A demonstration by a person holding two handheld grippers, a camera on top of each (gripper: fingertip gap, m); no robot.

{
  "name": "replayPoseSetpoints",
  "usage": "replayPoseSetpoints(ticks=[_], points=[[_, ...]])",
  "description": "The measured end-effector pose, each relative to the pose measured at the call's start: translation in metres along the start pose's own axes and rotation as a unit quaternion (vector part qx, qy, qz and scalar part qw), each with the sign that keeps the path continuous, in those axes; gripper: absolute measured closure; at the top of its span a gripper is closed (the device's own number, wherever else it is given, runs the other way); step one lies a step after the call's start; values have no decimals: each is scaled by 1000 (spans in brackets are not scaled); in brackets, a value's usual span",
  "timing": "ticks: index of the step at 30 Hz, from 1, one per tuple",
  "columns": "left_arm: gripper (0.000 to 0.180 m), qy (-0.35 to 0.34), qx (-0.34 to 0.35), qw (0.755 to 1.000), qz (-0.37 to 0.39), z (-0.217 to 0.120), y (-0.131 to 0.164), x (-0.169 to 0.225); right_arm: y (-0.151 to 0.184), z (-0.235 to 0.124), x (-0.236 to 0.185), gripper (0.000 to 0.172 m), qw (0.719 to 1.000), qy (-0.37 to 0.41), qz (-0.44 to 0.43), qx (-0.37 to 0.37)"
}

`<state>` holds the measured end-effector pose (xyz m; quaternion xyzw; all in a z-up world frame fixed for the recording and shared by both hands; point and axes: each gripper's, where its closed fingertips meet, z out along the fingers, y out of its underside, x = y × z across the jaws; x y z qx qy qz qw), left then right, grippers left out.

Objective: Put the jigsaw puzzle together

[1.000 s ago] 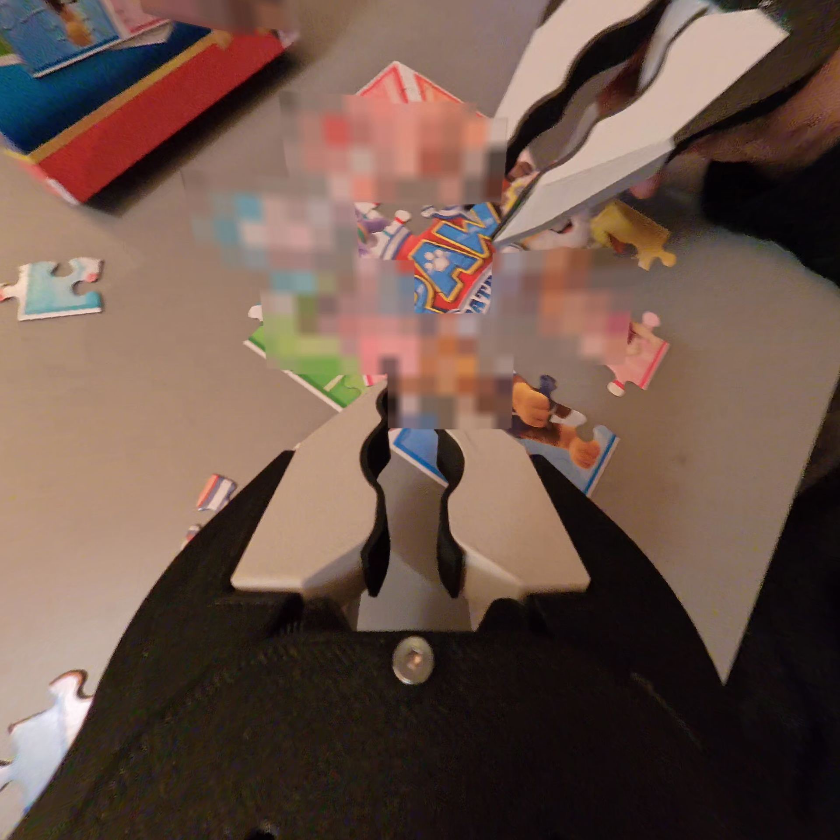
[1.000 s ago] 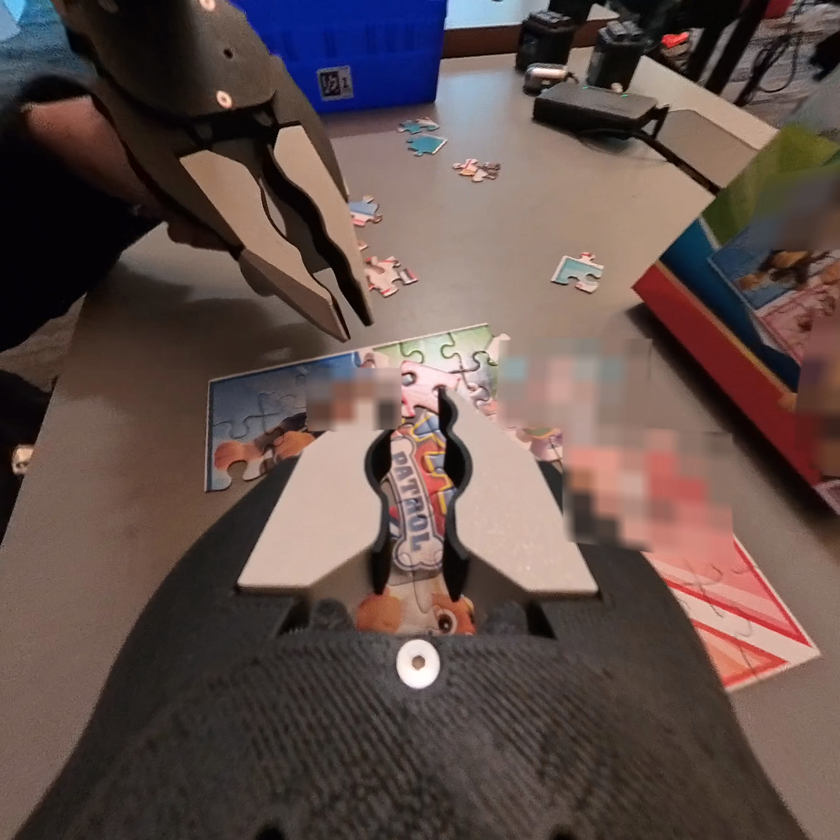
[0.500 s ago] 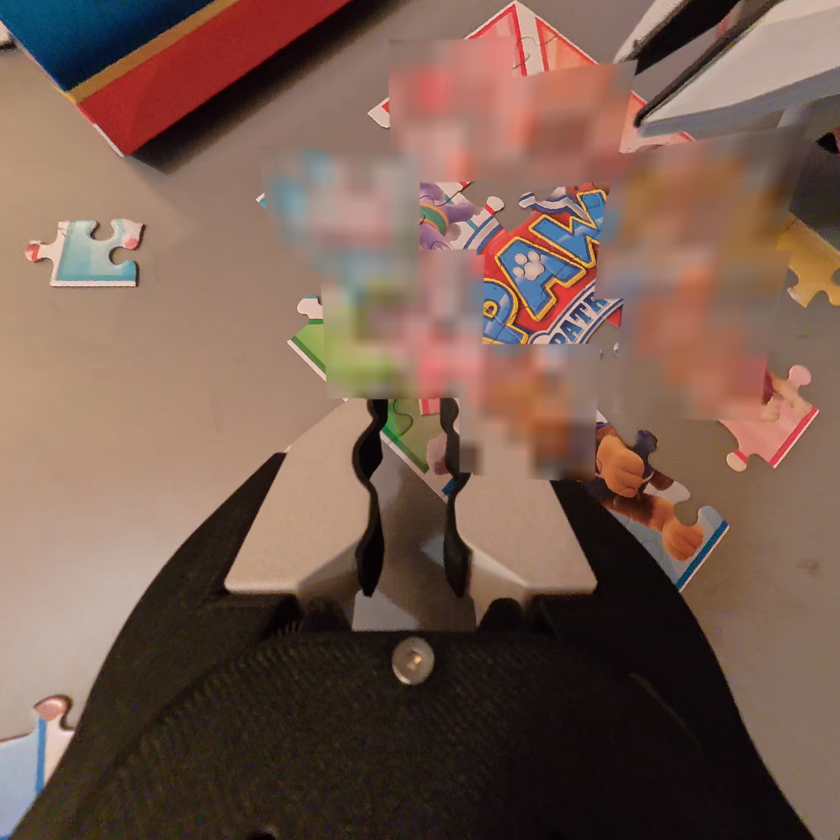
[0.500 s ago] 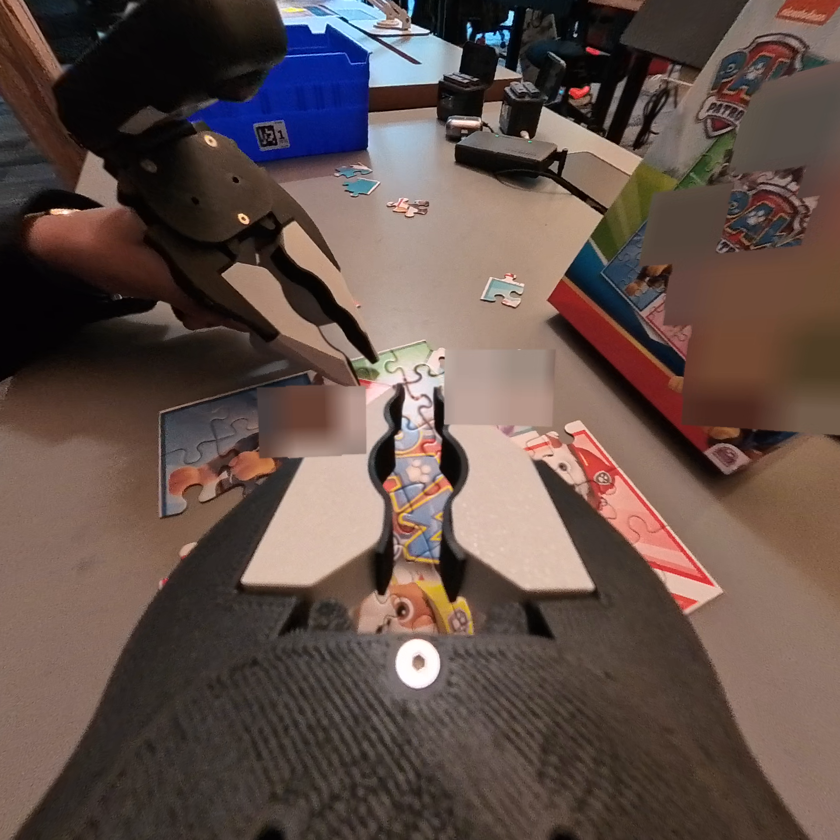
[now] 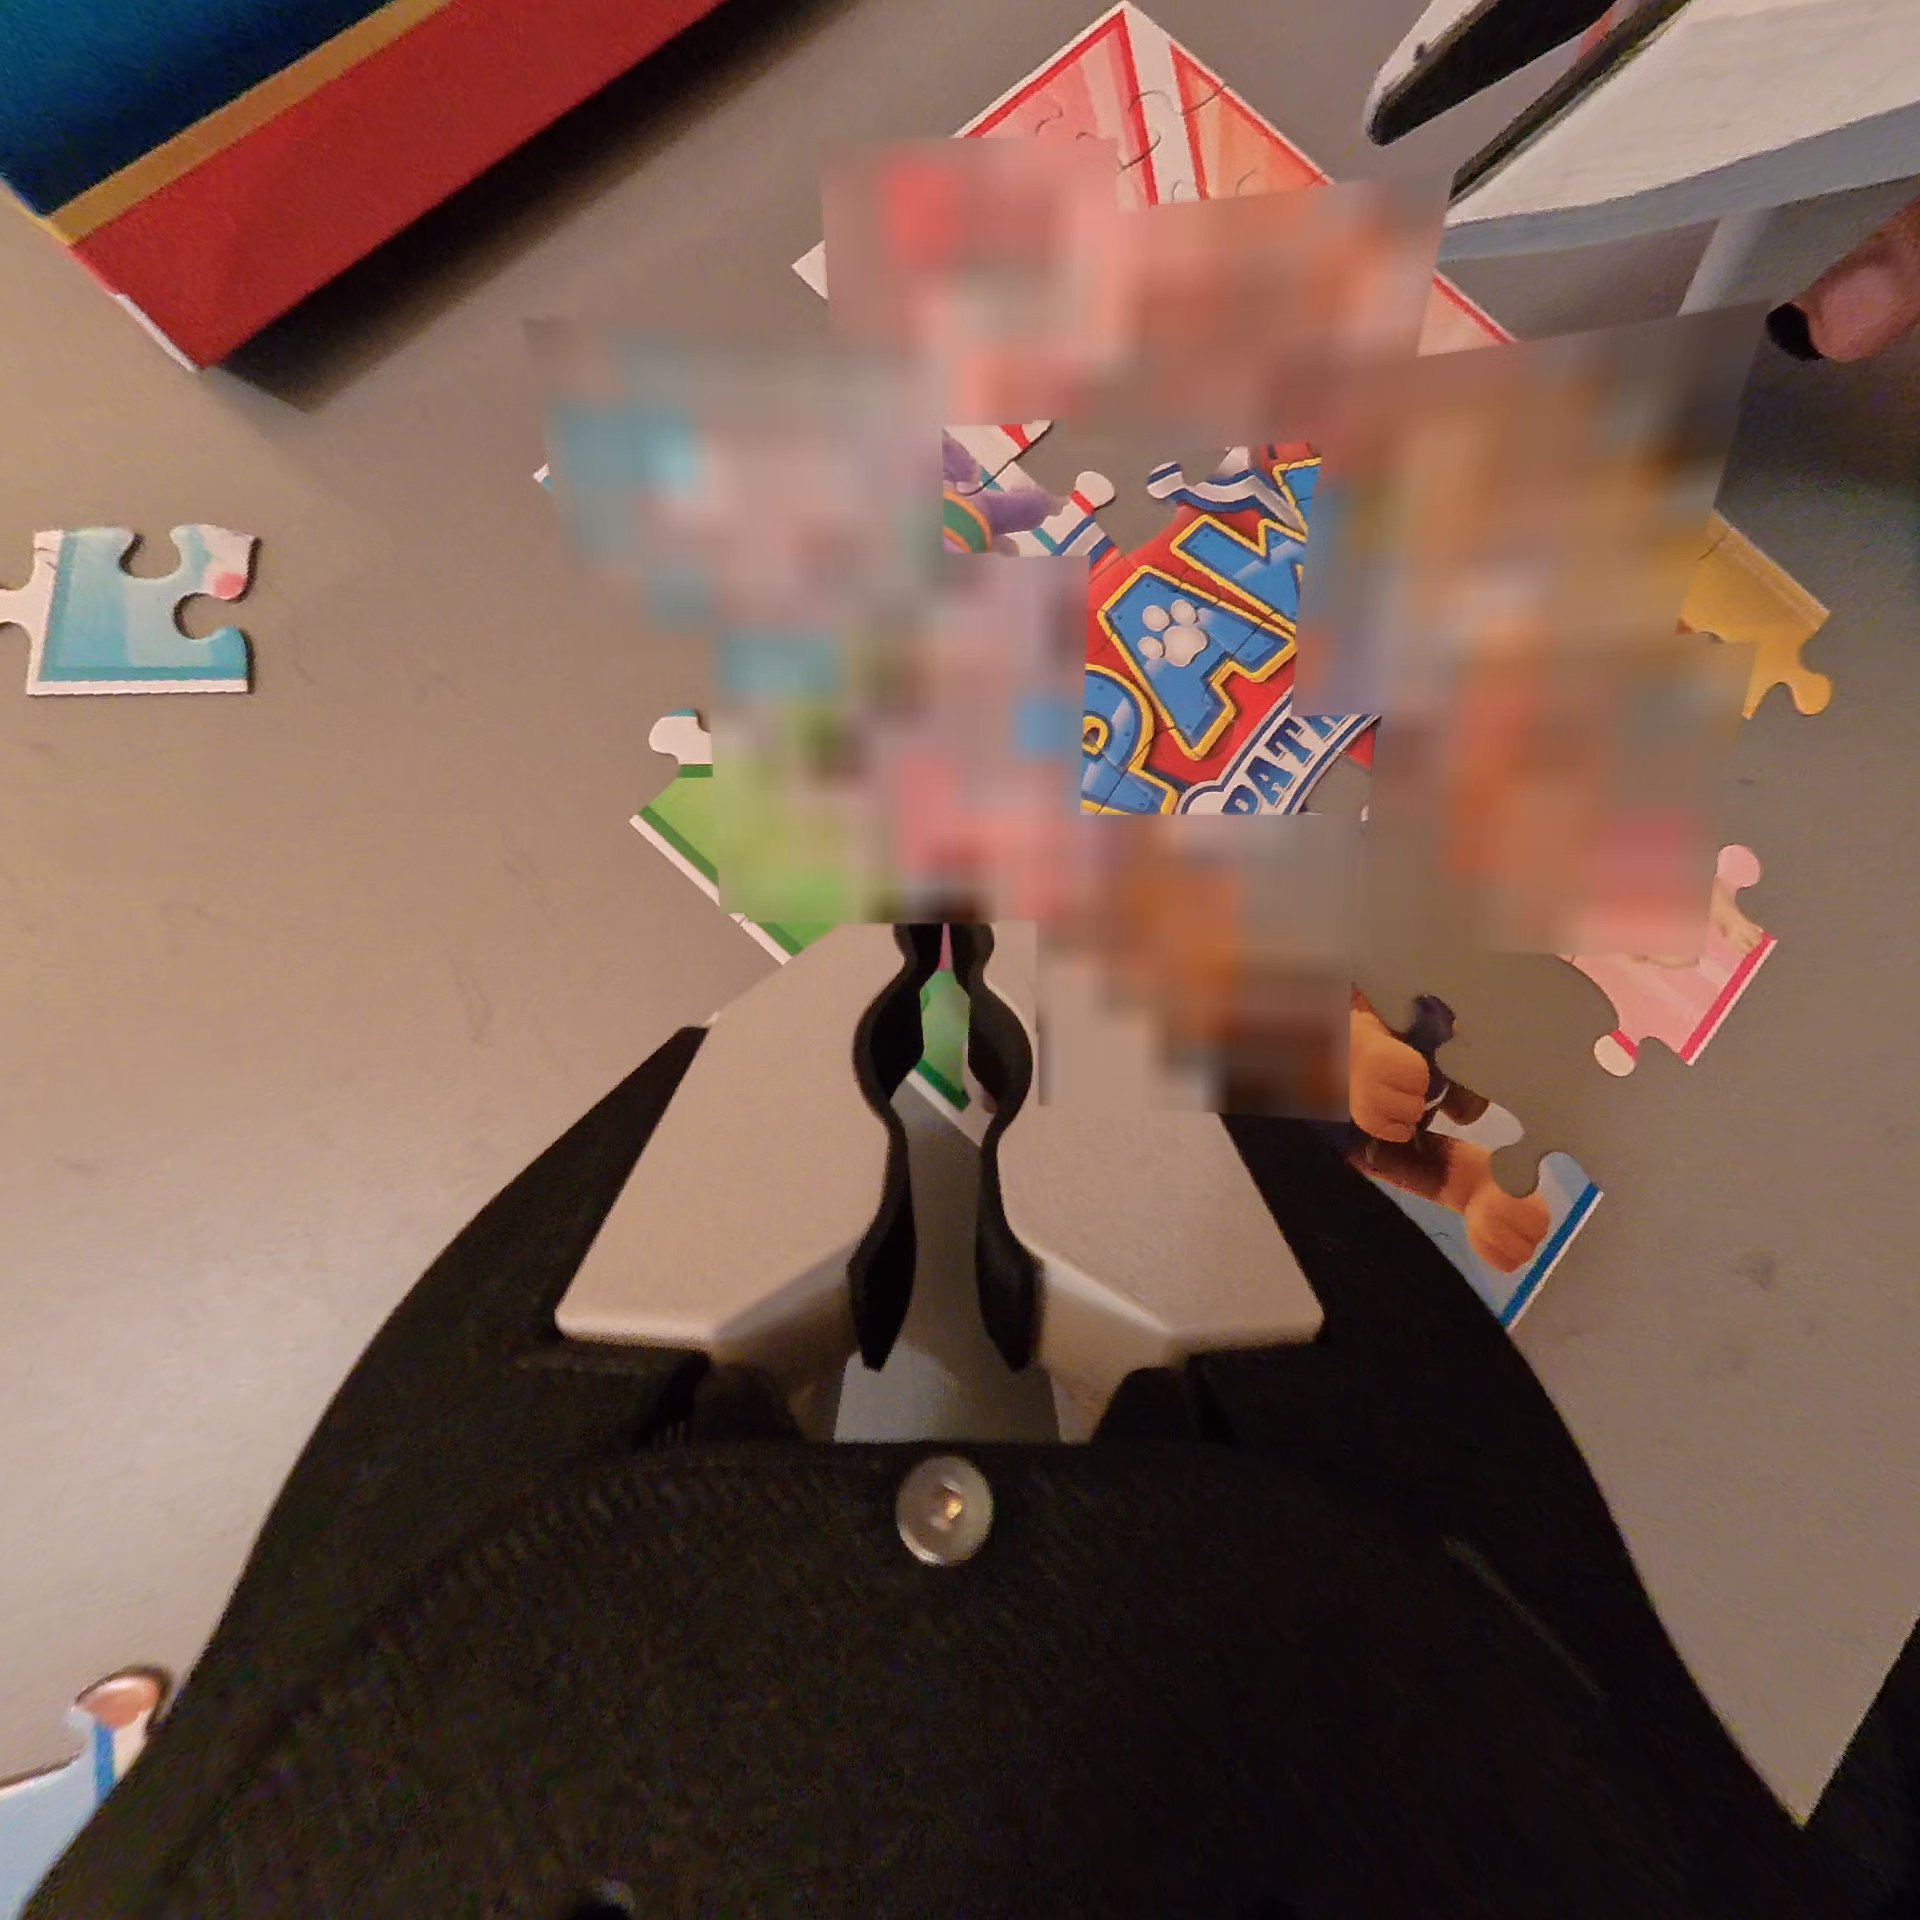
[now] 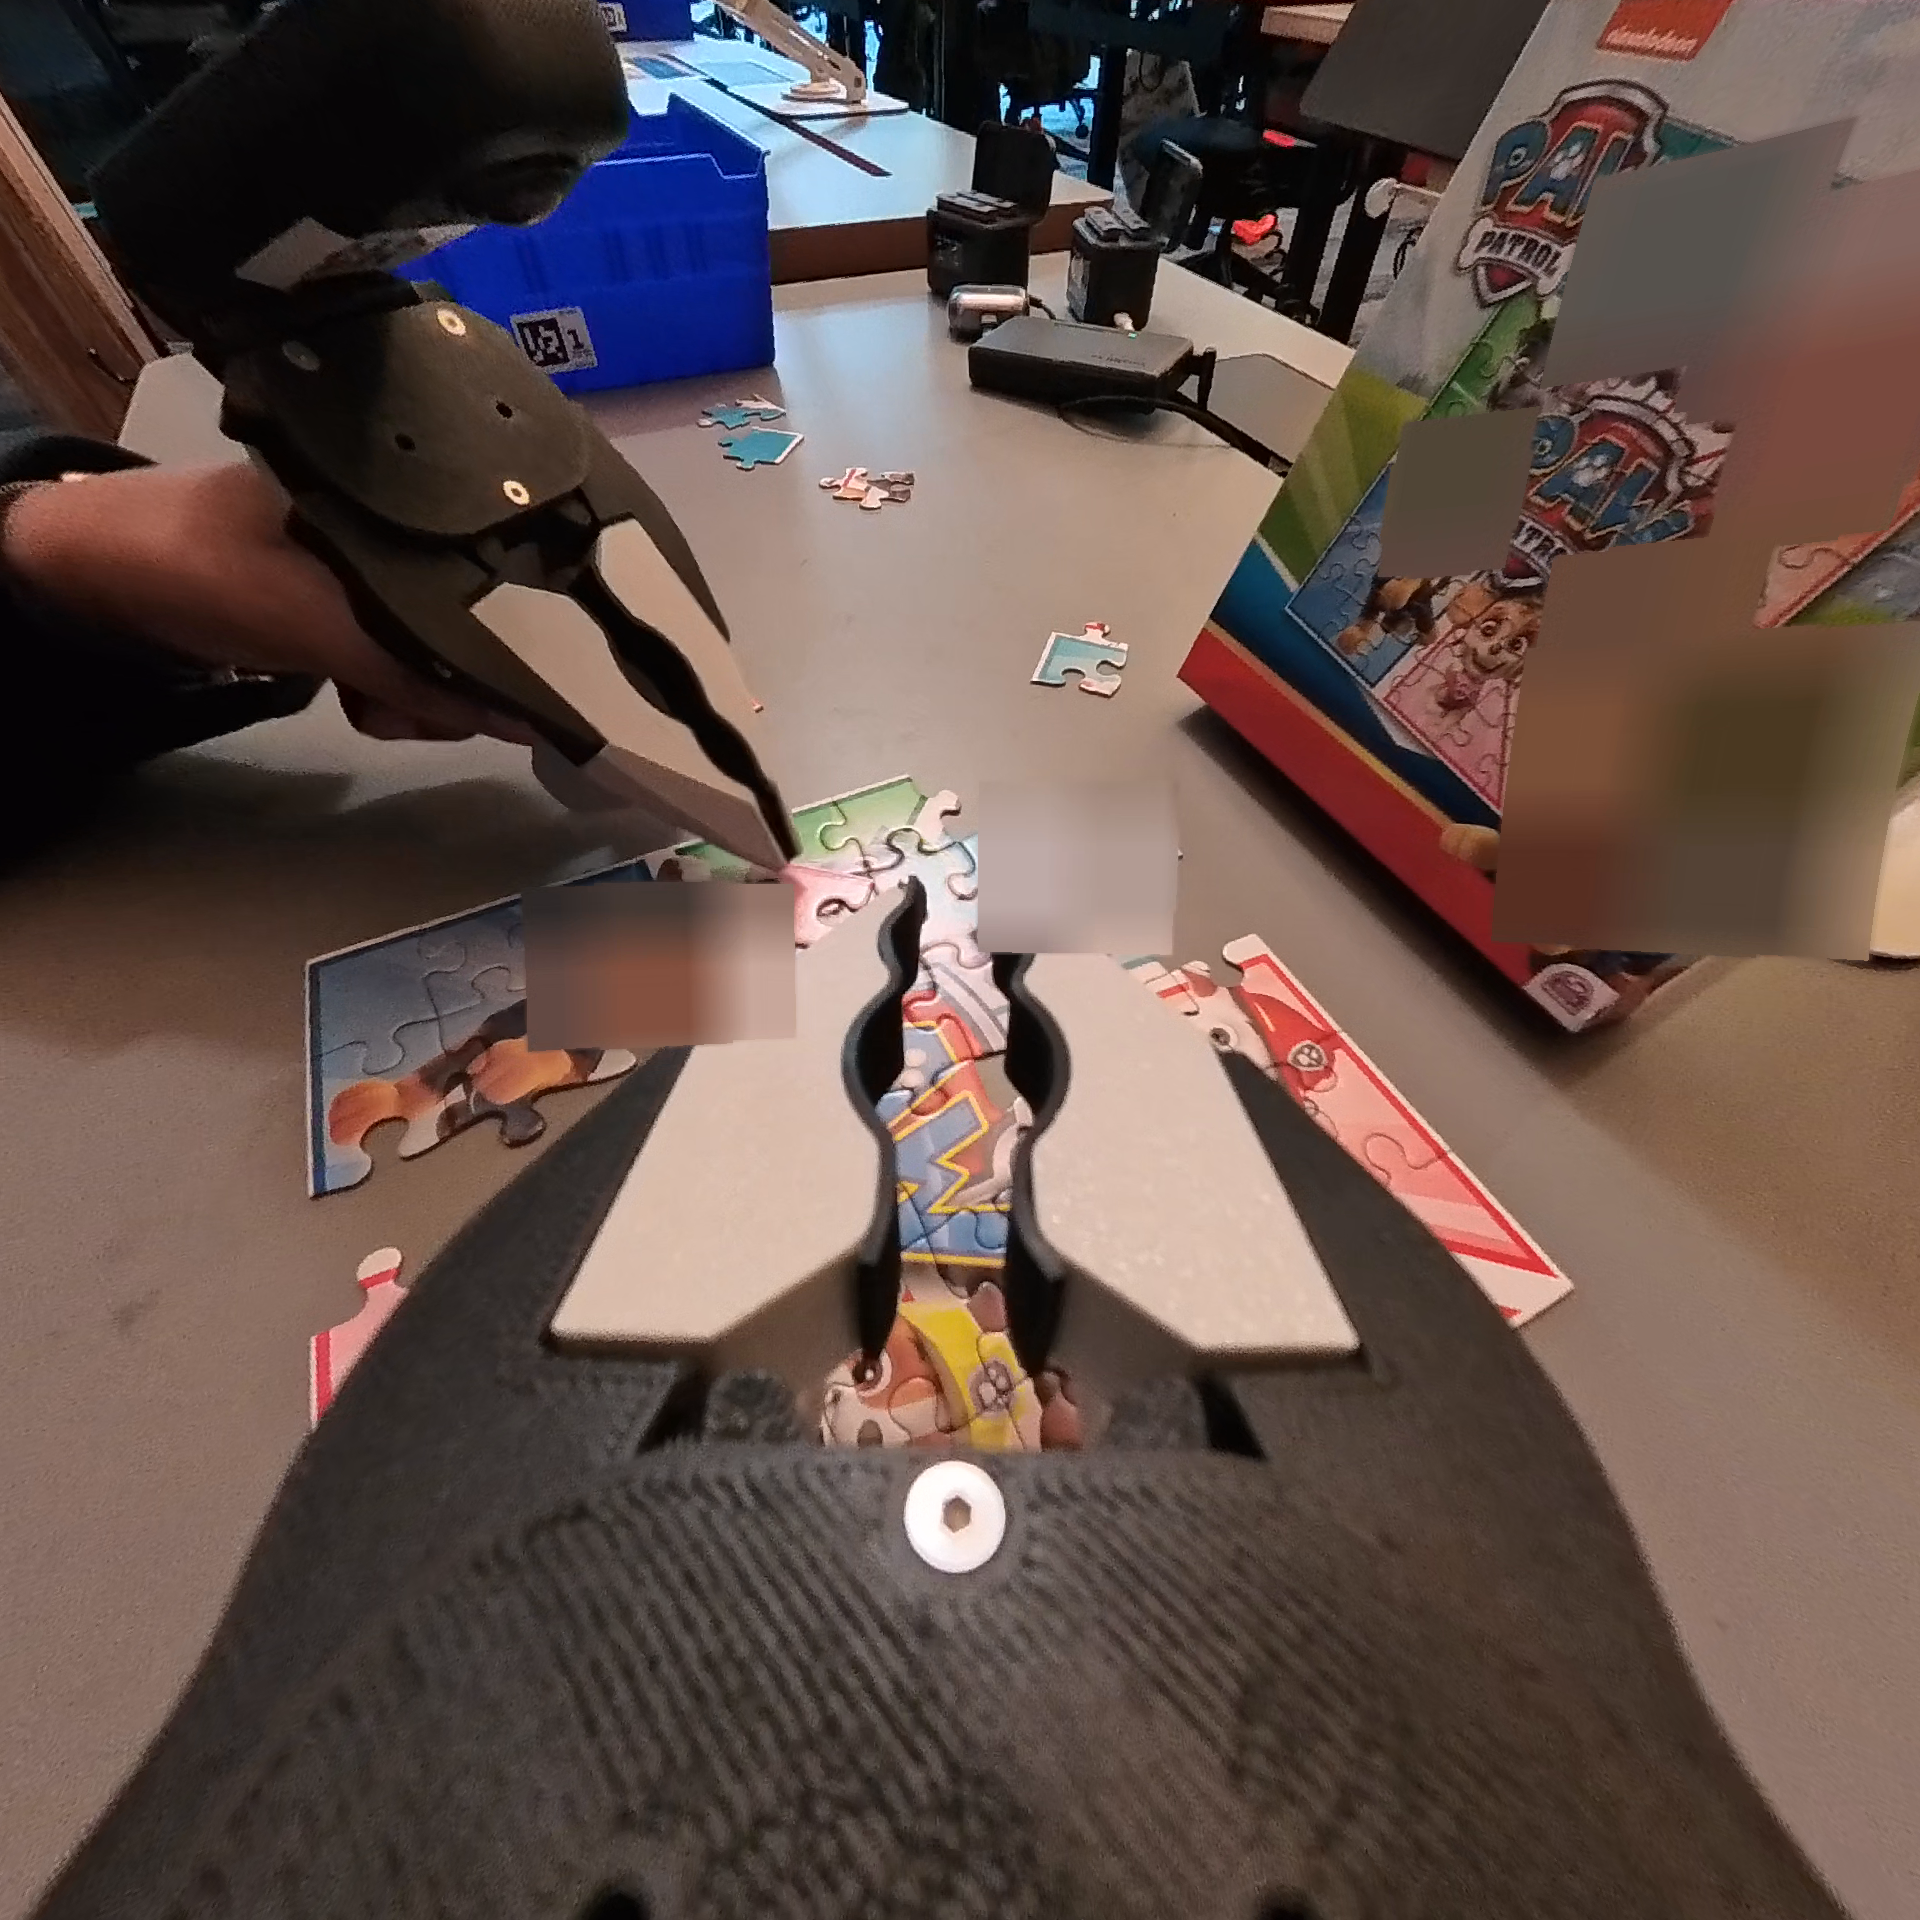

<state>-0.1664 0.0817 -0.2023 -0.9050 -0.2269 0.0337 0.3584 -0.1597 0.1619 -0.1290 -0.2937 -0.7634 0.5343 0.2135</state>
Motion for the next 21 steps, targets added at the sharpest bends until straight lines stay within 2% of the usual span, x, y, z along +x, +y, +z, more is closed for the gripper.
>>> replayPoseSetpoints(ticks=[1,5,8,11,14,21], points=[[180,-7,-2,1000,0,-1,1,-2,0,0,0,160,1000,0,-1,-1],[154,-15,-7,1000,-5,0,2,-5,1,1,-2,160,1000,0,-4,-3],[149,-19,-24,1000,-2,2,7,-5,1,1,-1,160,1000,1,-5,-5],[157,-14,-26,1000,1,3,8,-1,1,1,0,160,1000,2,-4,-4],[174,-5,-30,1000,6,2,9,3,1,0,0,160,1000,2,-3,-3],[175,6,-31,999,8,2,9,5,1,1,0,160,1000,3,-5,-5]])
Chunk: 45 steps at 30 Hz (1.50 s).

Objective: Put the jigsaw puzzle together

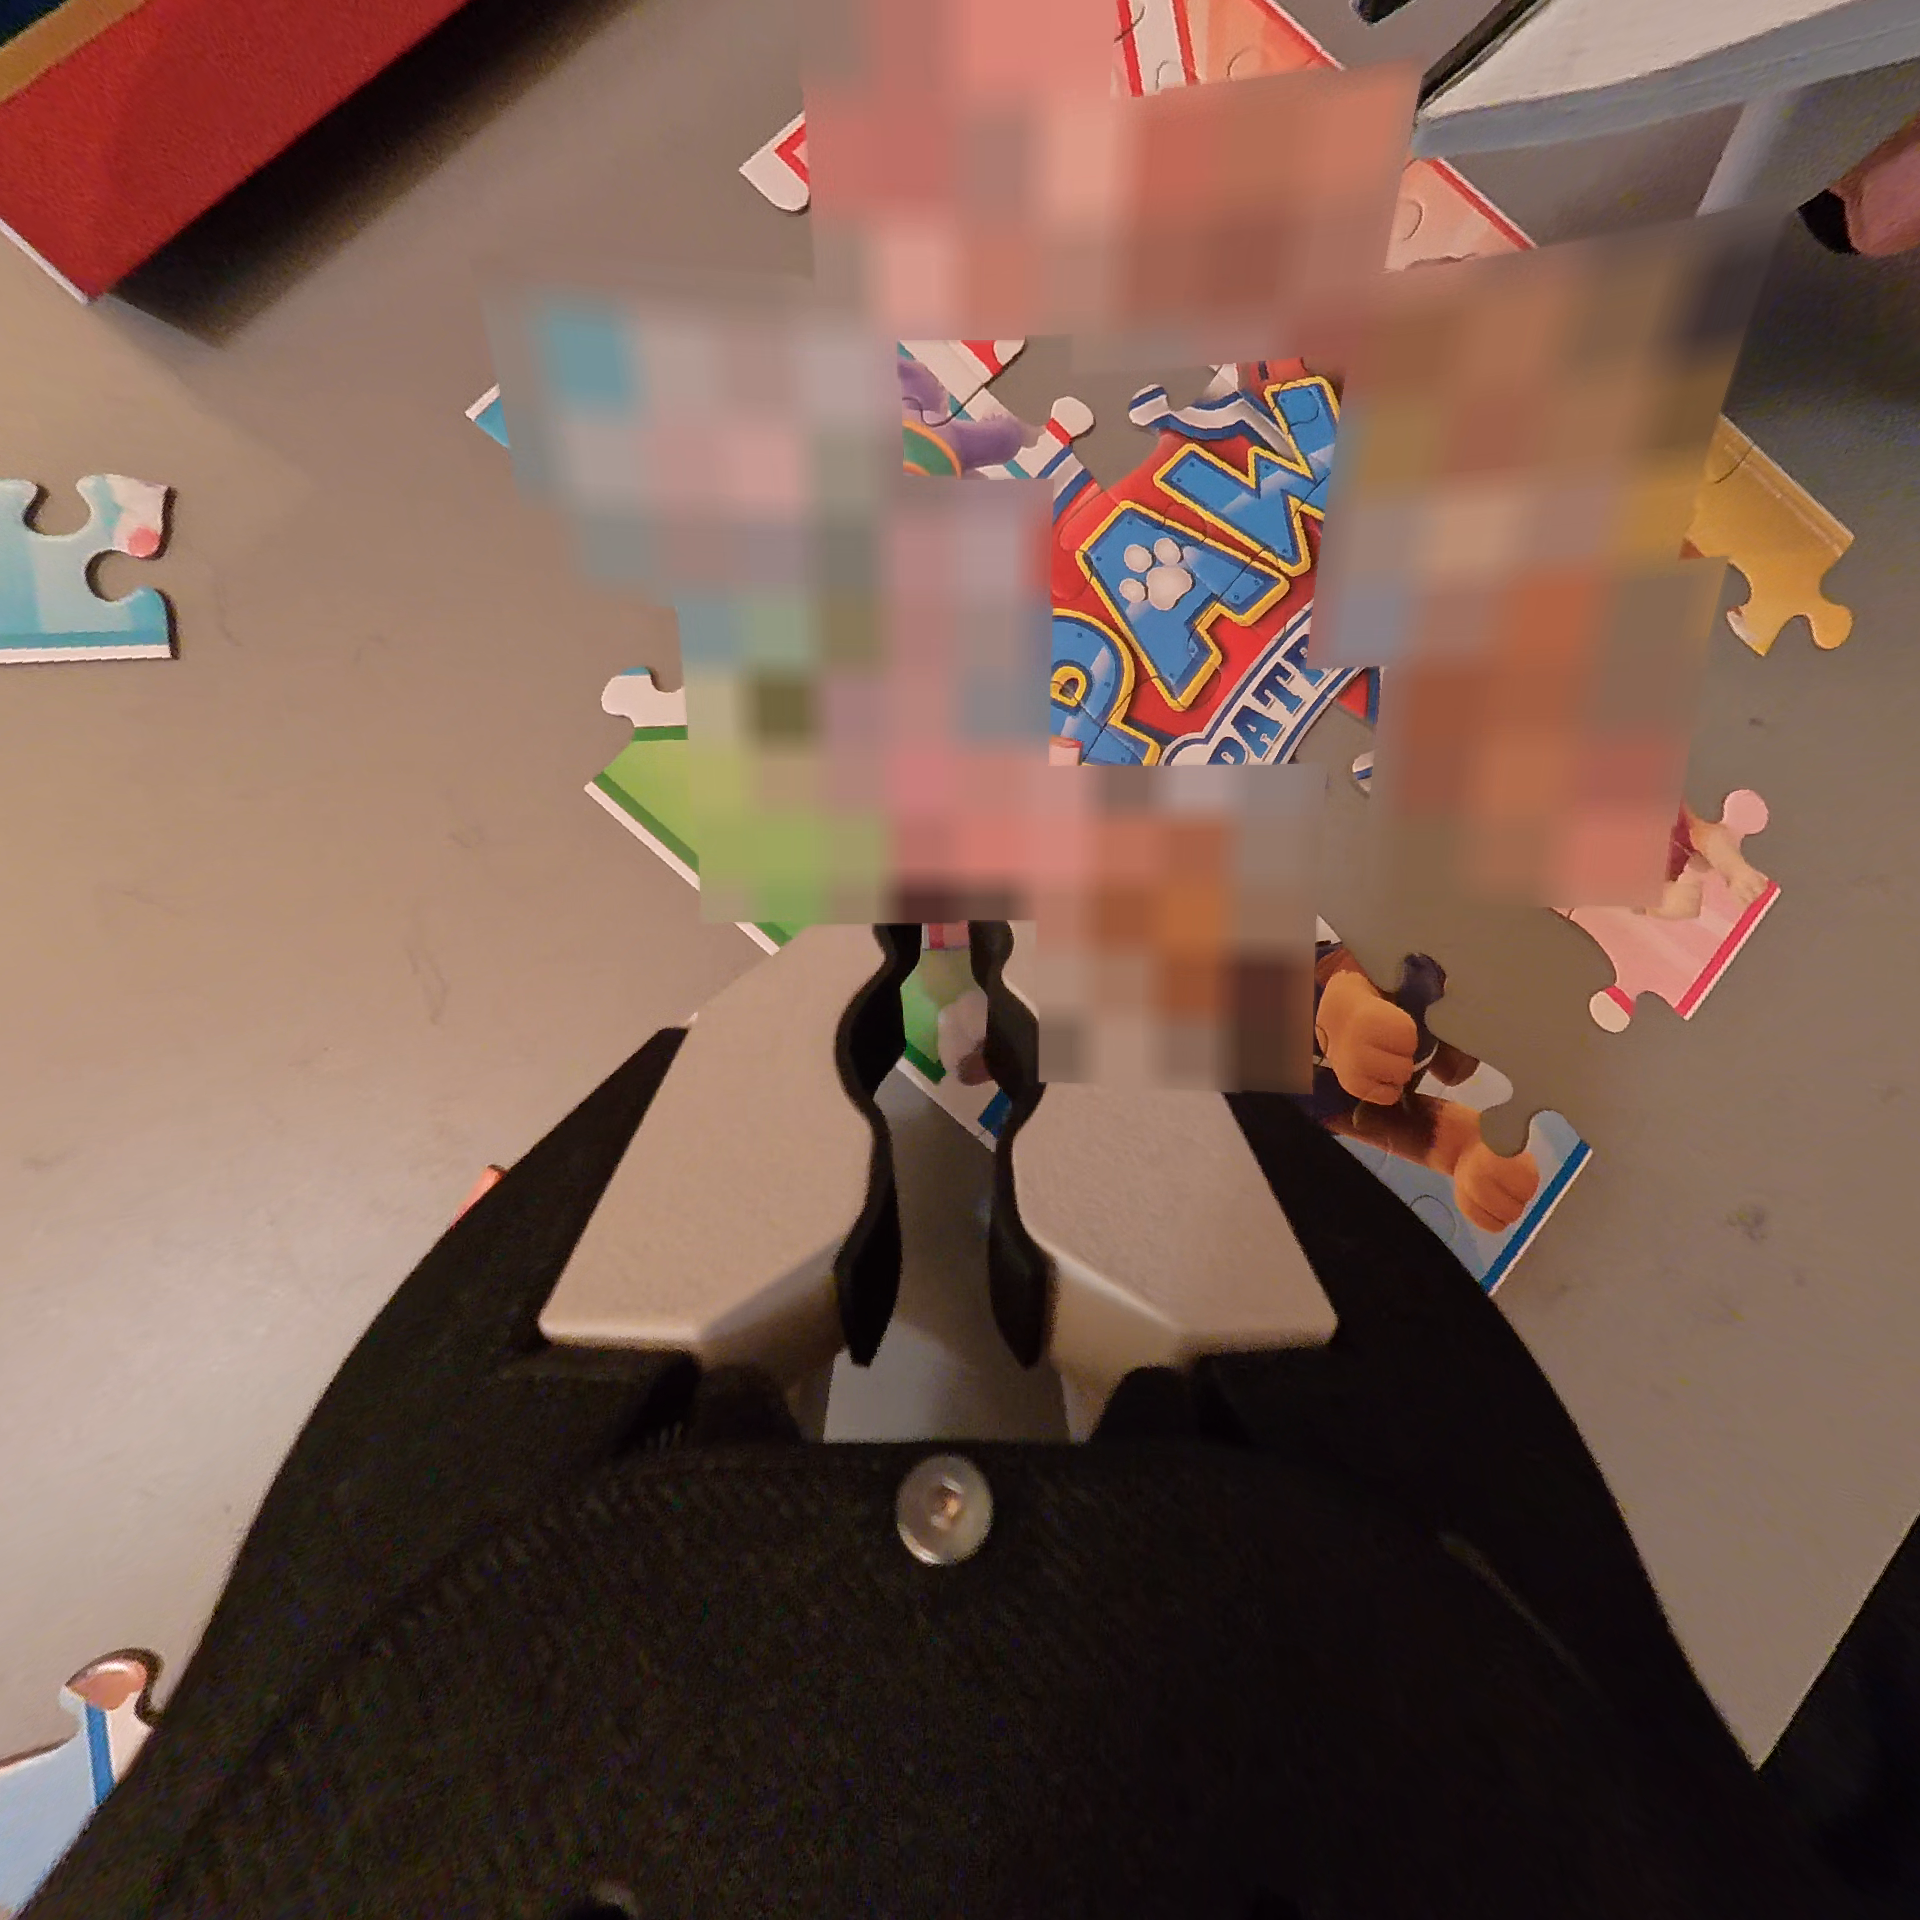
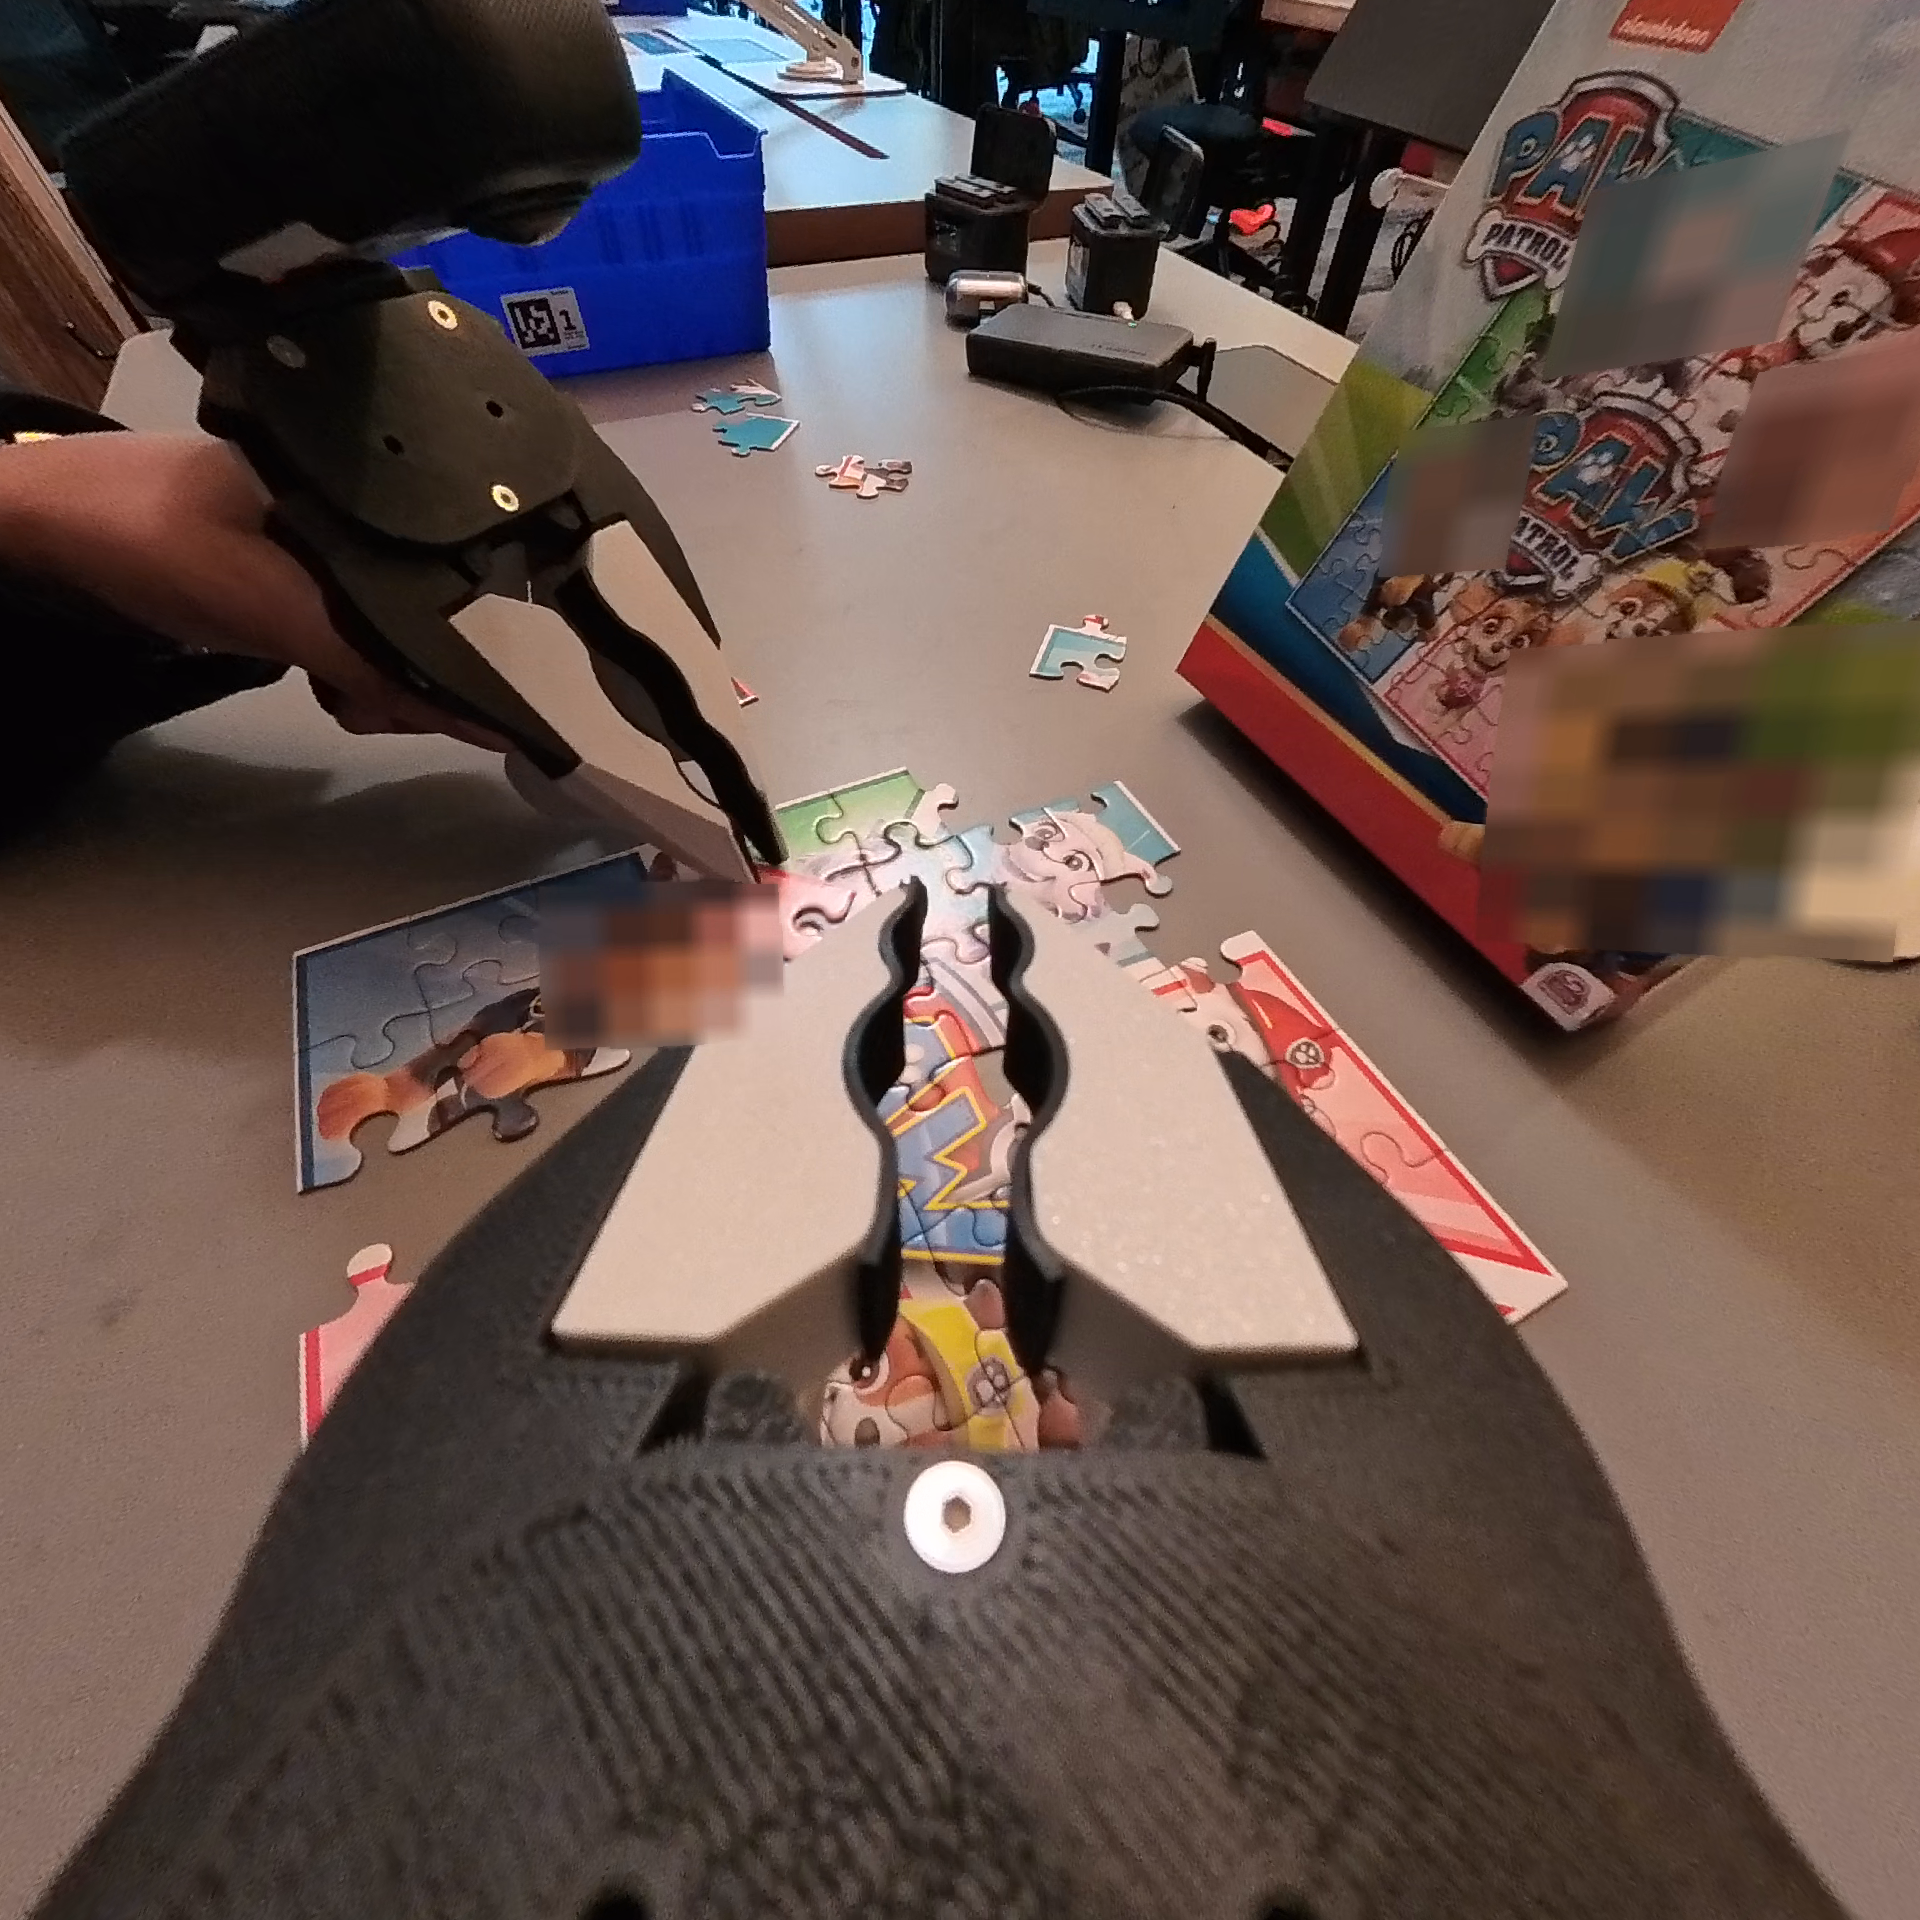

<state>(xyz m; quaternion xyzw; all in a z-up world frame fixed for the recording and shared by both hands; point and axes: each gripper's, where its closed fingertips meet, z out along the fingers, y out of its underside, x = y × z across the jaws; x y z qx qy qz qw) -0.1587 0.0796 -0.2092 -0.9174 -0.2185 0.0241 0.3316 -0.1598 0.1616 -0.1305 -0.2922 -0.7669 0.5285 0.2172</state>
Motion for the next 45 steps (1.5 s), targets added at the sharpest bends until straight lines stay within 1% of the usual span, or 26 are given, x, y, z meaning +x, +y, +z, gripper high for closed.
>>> replayPoseSetpoints(ticks=[4,5,15,18,23,27,32,37,45], points=[[175,10,4,1000,1,-1,-2,4,0,0,0,161,1000,0,0,0],[180,11,6,1000,1,-1,-2,4,0,0,0,161,1000,0,0,0],[178,12,11,1000,-1,-5,-3,1,0,0,0,161,1000,2,-3,0],[173,6,14,1000,-4,-8,-3,-5,0,0,0,161,1000,2,-4,-1],[159,0,18,1000,-7,-10,-3,-12,1,0,0,161,1000,3,-5,-3],[156,-3,16,1000,2,-8,-1,-12,2,1,0,161,1000,3,-6,-6],[155,26,28,999,-16,-5,-4,-6,2,1,0,162,1000,4,-6,-6],[154,39,21,999,-24,-4,-1,-4,1,0,0,162,1000,4,-7,-5],[157,93,-3,995,-35,-7,5,14,1,1,0,162,1000,5,-8,-6]])
